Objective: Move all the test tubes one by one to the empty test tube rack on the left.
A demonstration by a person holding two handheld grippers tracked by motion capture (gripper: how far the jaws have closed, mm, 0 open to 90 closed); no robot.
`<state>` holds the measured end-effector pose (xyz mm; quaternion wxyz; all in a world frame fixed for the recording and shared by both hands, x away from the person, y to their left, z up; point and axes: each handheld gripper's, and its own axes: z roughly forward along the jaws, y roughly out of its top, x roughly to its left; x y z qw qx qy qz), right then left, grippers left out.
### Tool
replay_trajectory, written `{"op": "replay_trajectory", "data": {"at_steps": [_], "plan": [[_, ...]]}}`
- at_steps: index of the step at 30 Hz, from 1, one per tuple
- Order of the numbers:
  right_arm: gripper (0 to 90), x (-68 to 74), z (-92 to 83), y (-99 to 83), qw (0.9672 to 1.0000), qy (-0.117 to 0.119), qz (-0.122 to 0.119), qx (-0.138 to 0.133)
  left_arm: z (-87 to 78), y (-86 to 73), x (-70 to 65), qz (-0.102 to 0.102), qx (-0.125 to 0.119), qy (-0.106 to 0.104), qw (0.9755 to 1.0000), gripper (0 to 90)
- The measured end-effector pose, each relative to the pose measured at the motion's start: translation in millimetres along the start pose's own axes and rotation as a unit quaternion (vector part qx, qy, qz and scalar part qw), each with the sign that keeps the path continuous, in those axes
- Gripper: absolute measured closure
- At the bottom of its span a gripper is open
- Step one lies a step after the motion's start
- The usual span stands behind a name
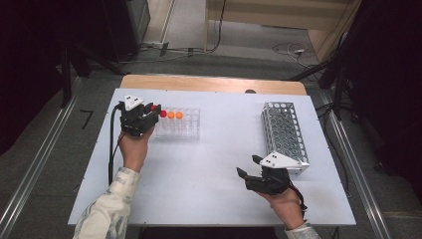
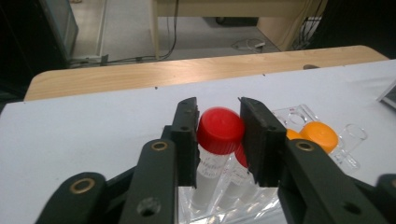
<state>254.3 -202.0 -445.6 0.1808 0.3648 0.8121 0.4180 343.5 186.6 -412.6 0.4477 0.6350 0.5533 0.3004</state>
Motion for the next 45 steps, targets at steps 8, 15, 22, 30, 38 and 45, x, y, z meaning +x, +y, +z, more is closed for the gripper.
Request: {"op": "replay_trajectory", "data": {"at_steps": [8, 15, 22, 30, 38, 45], "plan": [[29.5, -0.4, -0.4, -0.4, 1.0000, 0.000, 0.001, 0.000, -7.8, 2.0, 0.2, -0.012, -0.008, -0.008, 0.9999, 62.5], [29.5, -2.9, -0.6, -1.0, 1.0000, -0.002, 0.005, -0.002, -21.0, 2.5, 1.8, -0.028, -0.001, -0.036, 0.9990, 53.1], [29.5, -6.4, -1.1, -1.6, 0.9999, -0.004, 0.008, -0.006, -37.7, -7.1, -4.1, -0.021, -0.005, -0.036, 0.9991, 38.8], [29.4, -11.3, -2.7, -2.6, 0.9998, -0.009, 0.016, -0.012, -51.0, -23.4, -12.1, -0.010, 0.009, -0.047, 0.9988, 23.6], [29.3, -25.6, -15.0, -7.4, 0.9991, -0.024, 0.023, -0.025, -70.7, -48.8, -6.2, -0.010, 0.012, -0.036, 0.9992, 20.3], [29.0, -44.7, -33.6, -20.8, 0.9975, -0.057, 0.025, -0.035, -90.2, -65.7, 9.2, -0.021, 0.014, -0.012, 0.9996, 17.8]]}}
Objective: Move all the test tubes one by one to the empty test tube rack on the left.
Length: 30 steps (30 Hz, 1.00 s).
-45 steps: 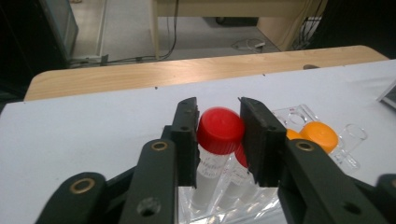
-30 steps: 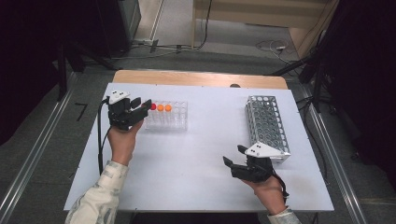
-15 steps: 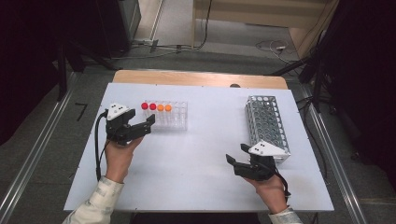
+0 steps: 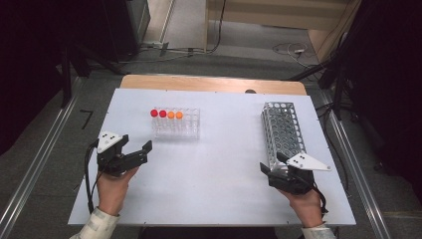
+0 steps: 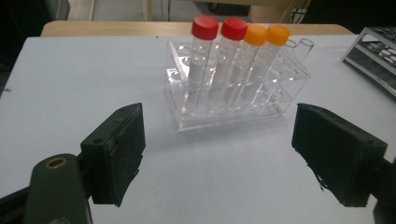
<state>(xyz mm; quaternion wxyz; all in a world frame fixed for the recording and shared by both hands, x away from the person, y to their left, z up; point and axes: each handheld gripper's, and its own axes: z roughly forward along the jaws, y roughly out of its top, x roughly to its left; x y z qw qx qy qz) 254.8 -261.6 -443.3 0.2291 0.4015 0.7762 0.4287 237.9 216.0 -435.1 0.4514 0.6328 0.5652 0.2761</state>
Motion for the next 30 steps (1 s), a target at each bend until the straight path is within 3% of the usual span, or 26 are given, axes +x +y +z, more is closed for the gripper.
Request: {"op": "replay_trajectory", "data": {"at_steps": [9, 14, 20, 25, 30], "plan": [[28.3, -26.1, -24.1, -14.7, 0.9992, -0.031, 0.023, -0.008, -10.7, -18.9, 6.7, -0.002, 0.014, 0.008, 0.9999, 14.8], [27.8, -41.7, -36.9, -25.9, 0.9980, -0.050, 0.037, -0.011, -19.6, -27.0, 8.5, -0.001, 0.010, 0.013, 0.9999, 14.5], [27.4, -63.2, -51.2, -42.0, 0.9952, -0.078, 0.058, -0.011, -29.3, -35.5, 17.7, -0.007, 0.005, 0.026, 0.9996, 14.5], [27.1, -81.3, -59.0, -54.0, 0.9917, -0.091, 0.089, -0.014, -33.8, -44.8, 29.4, -0.017, 0.015, 0.040, 0.9989, 13.5], [26.5, -94.8, -58.6, -64.5, 0.9887, -0.111, 0.101, -0.006, -28.4, -53.7, 39.6, -0.020, 0.032, 0.056, 0.9977, 13.5]]}}
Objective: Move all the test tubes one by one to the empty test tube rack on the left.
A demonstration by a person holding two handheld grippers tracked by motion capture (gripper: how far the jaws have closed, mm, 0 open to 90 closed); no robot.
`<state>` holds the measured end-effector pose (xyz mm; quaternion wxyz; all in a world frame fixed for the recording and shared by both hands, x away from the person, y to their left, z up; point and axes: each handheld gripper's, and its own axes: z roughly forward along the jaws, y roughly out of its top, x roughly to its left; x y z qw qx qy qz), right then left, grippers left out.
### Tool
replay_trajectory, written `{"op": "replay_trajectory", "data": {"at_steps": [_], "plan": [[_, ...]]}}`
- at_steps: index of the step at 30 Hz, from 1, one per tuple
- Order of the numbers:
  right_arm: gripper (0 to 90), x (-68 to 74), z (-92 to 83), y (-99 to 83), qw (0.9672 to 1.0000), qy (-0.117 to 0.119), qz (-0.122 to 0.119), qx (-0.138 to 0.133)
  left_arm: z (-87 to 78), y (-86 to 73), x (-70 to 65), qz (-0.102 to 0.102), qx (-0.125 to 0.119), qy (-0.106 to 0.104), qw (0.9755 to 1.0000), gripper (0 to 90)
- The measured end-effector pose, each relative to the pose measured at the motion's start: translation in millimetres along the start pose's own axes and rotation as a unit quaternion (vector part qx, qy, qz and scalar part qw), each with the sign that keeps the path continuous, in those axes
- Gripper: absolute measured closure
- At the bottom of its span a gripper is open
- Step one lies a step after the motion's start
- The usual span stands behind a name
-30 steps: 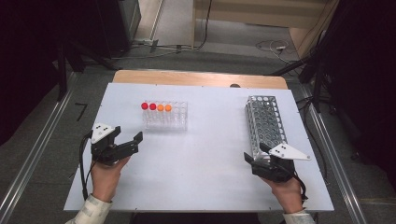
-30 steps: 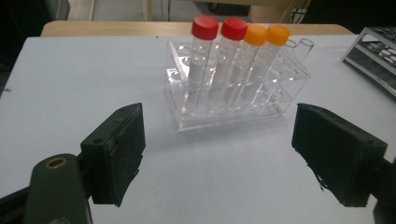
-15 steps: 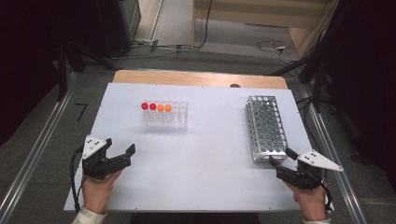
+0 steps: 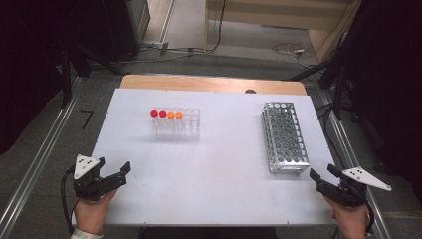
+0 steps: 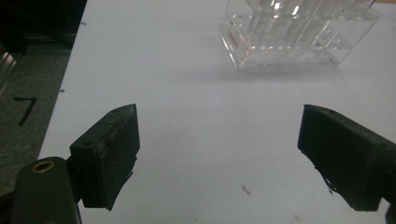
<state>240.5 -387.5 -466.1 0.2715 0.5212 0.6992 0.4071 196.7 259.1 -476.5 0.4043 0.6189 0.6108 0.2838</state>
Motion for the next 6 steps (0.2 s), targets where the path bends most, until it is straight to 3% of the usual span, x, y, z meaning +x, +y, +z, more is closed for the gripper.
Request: {"op": "replay_trajectory", "data": {"at_steps": [6], "plan": [[25.1, -8.1, 4.8, -4.3, 0.9999, -0.010, 0.009, 0.008, 17.2, -4.2, 10.3, -0.021, 0.026, 0.007, 0.9994, 13.5]]}}
